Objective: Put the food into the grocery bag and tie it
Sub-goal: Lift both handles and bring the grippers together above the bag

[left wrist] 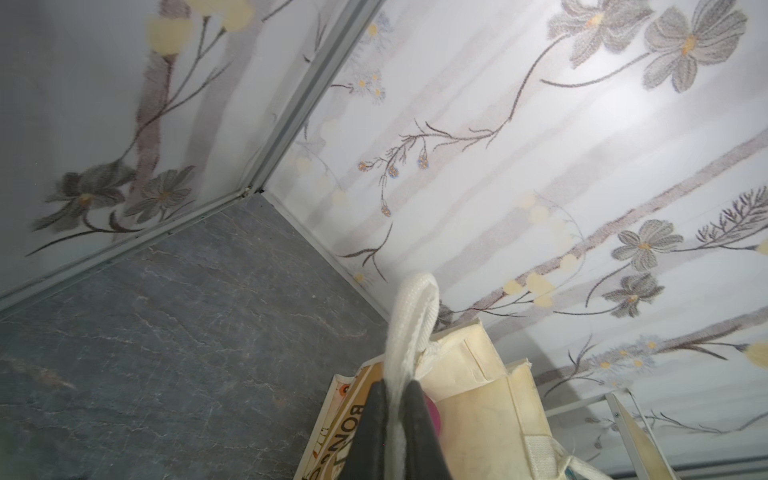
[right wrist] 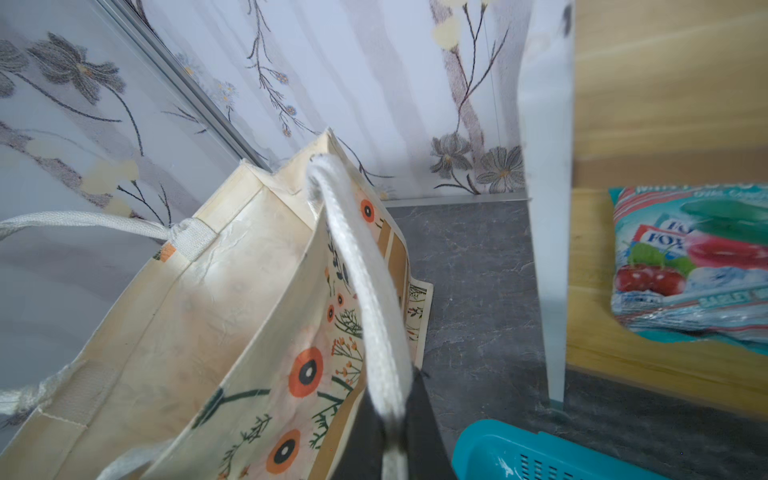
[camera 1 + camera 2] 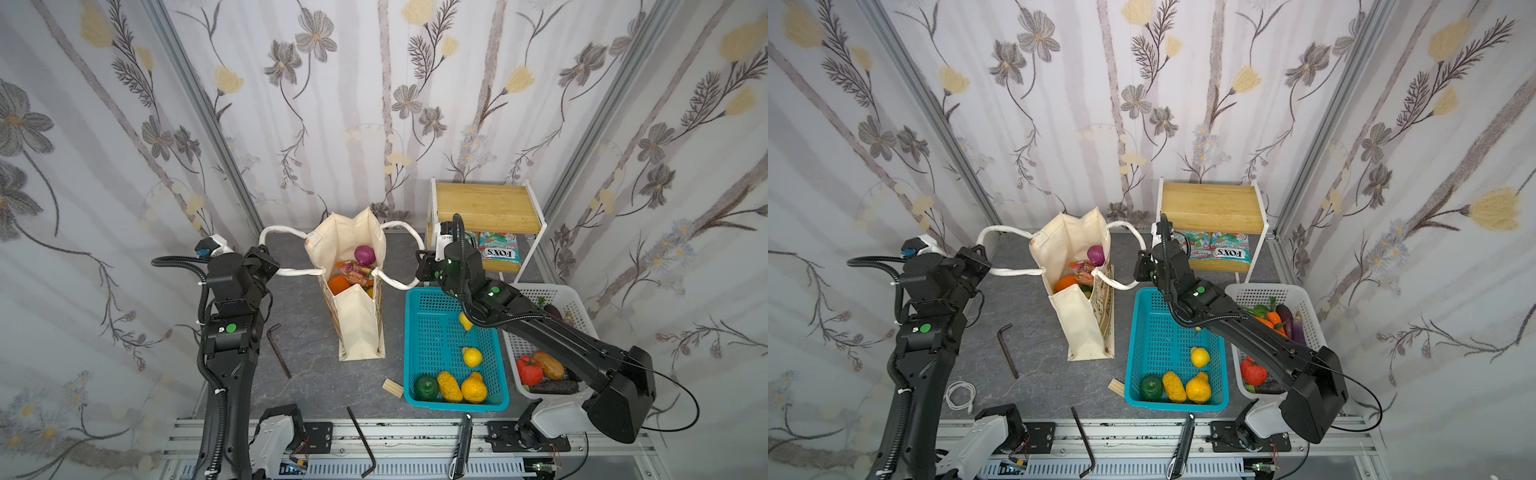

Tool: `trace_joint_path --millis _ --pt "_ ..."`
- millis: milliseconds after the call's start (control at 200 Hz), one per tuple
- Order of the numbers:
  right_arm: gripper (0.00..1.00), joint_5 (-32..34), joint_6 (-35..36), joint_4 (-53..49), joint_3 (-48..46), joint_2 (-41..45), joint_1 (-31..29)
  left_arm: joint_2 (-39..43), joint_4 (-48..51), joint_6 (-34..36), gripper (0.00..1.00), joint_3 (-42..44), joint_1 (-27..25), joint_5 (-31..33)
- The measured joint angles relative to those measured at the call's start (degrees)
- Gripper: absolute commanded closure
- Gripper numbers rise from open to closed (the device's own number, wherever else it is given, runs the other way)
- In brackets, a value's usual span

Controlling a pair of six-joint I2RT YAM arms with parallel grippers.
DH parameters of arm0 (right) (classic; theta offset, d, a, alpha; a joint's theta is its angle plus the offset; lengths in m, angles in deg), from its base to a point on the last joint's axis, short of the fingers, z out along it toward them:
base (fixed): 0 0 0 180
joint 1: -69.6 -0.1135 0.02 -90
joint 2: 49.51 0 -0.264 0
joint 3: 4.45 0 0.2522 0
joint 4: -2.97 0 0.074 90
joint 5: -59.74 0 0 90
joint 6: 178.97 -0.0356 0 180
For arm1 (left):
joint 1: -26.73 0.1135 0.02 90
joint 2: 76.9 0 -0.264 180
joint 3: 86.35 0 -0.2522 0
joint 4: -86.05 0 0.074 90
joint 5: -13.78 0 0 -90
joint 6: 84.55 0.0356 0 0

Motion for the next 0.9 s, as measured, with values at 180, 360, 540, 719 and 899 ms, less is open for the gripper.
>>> trace_joint_path --millis 180,360,540,719,899 --pt "1.00 -0.50 2.75 -2.89 6.60 -0.46 -1.01 -3.08 -0.07 1.07 1.00 -3.72 -6.64 -1.40" --pt "1.00 -1.31 4.72 -3.17 10.67 -2.69 -3.34 -6.93 -0.04 2.45 1.00 -7.15 -15.15 -0.55" --pt "1.00 -3.10 6.54 -4.48 15.37 -7.54 -5.95 -8.59 0.02 4.33 1.00 -9.44 -19.78 1.09" --pt "1.00 -4.57 8.74 -6.23 21.07 -11.67 -7.72 -8.52 0.90 6.29 1.00 -10.38 -21.94 0.98" --pt "1.00 -5.64 10.32 -6.51 22.27 -12.37 -9.27 -9.81 1.95 8.57 1.00 -13.22 -22.38 -0.13"
